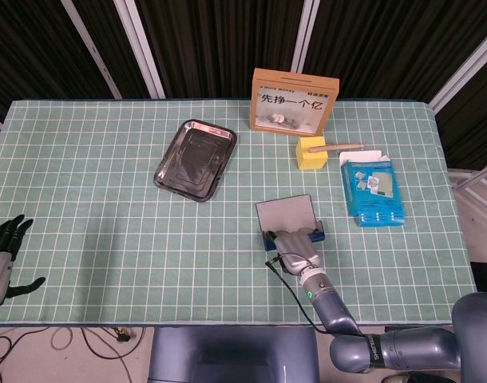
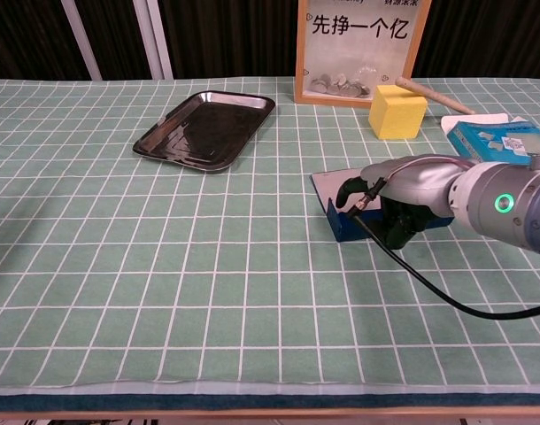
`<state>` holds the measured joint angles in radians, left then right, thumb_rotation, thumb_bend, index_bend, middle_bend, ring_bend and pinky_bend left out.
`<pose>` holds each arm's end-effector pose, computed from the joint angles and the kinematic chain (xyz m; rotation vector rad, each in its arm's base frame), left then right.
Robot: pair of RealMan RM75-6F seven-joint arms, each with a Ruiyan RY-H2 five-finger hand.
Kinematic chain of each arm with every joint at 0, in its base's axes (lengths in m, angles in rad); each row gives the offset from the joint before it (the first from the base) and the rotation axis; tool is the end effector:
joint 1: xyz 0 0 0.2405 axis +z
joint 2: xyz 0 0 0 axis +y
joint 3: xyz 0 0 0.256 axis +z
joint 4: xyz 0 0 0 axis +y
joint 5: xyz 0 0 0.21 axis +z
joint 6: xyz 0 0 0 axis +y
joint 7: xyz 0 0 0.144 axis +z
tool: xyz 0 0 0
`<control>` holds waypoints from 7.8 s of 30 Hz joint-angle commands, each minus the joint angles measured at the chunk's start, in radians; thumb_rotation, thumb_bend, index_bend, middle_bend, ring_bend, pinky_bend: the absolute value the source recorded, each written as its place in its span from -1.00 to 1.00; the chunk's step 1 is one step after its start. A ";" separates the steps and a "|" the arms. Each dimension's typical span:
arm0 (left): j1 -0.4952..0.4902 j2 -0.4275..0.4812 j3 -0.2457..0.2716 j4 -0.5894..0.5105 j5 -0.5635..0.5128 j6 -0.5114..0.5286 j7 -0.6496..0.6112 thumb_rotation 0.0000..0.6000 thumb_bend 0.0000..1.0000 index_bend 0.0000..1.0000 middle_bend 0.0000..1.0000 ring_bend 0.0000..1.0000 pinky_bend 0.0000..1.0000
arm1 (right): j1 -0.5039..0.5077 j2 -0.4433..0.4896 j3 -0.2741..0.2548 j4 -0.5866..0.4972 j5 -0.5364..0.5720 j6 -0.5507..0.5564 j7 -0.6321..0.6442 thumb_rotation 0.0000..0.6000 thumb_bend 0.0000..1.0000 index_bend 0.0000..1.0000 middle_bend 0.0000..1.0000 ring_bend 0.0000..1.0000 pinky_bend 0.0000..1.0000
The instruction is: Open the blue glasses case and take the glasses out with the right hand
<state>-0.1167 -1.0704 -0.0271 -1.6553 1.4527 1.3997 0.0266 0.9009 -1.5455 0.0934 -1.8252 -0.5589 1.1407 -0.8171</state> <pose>-0.3134 0.1850 0.1590 -1.4317 -0.9583 -0.8170 -0.1125 -0.2968 -0.0335 1.9363 -1.0269 0.5832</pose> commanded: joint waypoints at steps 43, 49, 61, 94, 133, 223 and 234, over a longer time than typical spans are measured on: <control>-0.001 0.003 -0.006 -0.005 -0.015 -0.001 -0.008 1.00 -0.86 -1.00 -1.00 -1.00 -1.00 | -0.043 0.141 -0.119 -0.114 0.194 0.144 -0.169 1.00 0.49 -0.27 0.97 0.97 1.00; 0.000 0.004 -0.007 -0.006 -0.015 0.002 -0.010 1.00 -0.86 -1.00 -1.00 -1.00 -1.00 | -0.042 0.138 -0.096 -0.093 0.251 0.174 -0.187 1.00 0.49 -0.27 0.97 0.97 1.00; 0.000 0.004 -0.008 -0.007 -0.017 0.001 -0.010 1.00 -0.86 -1.00 -1.00 -1.00 -1.00 | -0.064 0.187 -0.014 -0.197 0.178 0.136 -0.056 1.00 0.46 -0.40 0.97 0.97 1.00; 0.002 0.005 -0.008 -0.007 -0.019 0.004 -0.007 1.00 -0.86 -1.00 -1.00 -1.00 -1.00 | 0.047 0.139 0.121 0.101 0.532 -0.002 -0.086 1.00 0.39 -0.78 0.95 0.96 1.00; -0.001 0.005 -0.010 -0.001 -0.020 -0.002 -0.014 1.00 -0.86 -1.00 -1.00 -1.00 -1.00 | 0.098 0.070 0.114 -0.073 0.476 0.017 -0.043 1.00 0.39 -0.69 0.96 0.96 1.00; -0.001 -0.001 -0.007 -0.002 -0.019 -0.003 0.006 1.00 -0.86 -1.00 -1.00 -1.00 -1.00 | 0.000 0.047 0.090 0.020 0.297 0.042 0.093 1.00 -0.12 -0.03 0.97 0.97 1.00; -0.001 -0.001 -0.007 -0.002 -0.019 -0.002 0.005 1.00 -0.86 -1.00 -1.00 -1.00 -1.00 | -0.004 0.042 0.092 0.028 0.303 0.037 0.091 1.00 -0.07 -0.02 0.97 0.97 1.00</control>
<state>-0.1177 -1.0712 -0.0340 -1.6575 1.4334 1.3980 0.0319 0.8973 -1.5037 0.1852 -1.7970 -0.2556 1.1774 -0.7259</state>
